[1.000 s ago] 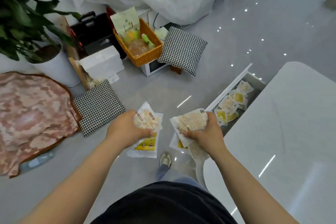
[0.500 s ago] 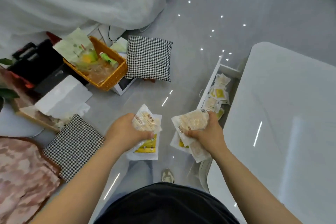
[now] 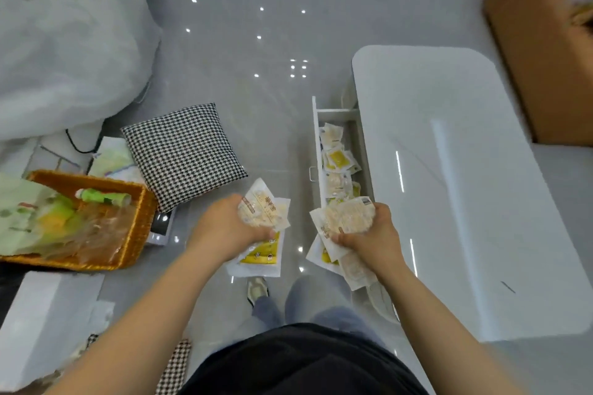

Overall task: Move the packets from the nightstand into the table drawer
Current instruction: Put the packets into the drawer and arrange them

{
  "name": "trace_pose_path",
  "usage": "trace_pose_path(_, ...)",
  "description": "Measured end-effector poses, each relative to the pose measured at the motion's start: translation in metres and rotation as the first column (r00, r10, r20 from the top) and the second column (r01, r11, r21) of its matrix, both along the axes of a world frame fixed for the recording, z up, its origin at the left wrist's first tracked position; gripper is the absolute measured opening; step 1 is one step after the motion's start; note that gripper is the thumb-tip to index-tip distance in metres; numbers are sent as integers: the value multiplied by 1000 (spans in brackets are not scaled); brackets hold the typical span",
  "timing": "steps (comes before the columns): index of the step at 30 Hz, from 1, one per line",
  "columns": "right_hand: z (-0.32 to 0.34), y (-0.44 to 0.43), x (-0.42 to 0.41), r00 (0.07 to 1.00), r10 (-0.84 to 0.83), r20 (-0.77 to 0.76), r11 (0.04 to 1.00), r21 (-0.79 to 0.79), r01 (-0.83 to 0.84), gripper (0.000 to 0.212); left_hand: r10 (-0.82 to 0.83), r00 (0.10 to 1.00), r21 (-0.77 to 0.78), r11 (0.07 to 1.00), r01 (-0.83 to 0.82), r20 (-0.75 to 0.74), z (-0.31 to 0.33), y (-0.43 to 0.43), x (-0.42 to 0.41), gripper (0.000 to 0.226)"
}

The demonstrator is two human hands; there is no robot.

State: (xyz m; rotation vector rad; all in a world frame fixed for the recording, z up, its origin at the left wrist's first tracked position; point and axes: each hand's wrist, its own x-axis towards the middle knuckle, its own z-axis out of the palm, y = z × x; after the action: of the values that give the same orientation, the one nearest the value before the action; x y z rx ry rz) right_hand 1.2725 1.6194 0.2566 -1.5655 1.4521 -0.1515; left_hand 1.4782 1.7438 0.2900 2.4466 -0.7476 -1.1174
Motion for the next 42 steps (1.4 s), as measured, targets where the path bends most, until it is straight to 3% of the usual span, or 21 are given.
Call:
trace_pose_path(9, -12, -23, 6, 946, -323, 24, 945, 50, 322, 73, -244, 970, -34, 969, 243, -13, -8, -86, 37, 36)
trace_pose_path(14, -23, -61, 17, 906, -420, 50, 906, 84, 415, 74, -371, 928, 10, 928, 371, 37, -13, -145, 55, 47)
trace_pose_path(22, -26, -118, 19, 822, -565, 72, 822, 132, 554, 75, -548, 835, 15, 836, 548, 51, -1, -240, 53, 34)
trace_pose_path(30, -33, -135, -7, 646, -763, 20, 638, 182, 749, 80, -670, 741, 76, 741, 667, 37, -21, -306, 40, 44)
trace_pose_path(37, -45, -129, -6, 434, -901, -12, 419, 237, 876, 77, -829, 559, 156, 549, 821, -22, -47, -366, 25, 51)
trace_pose_path(42, -62, -118, 7, 366, -927, -87, 336, 248, 909, 70, -928, 362, 210, 338, 917, -88, -73, -405, 13, 55)
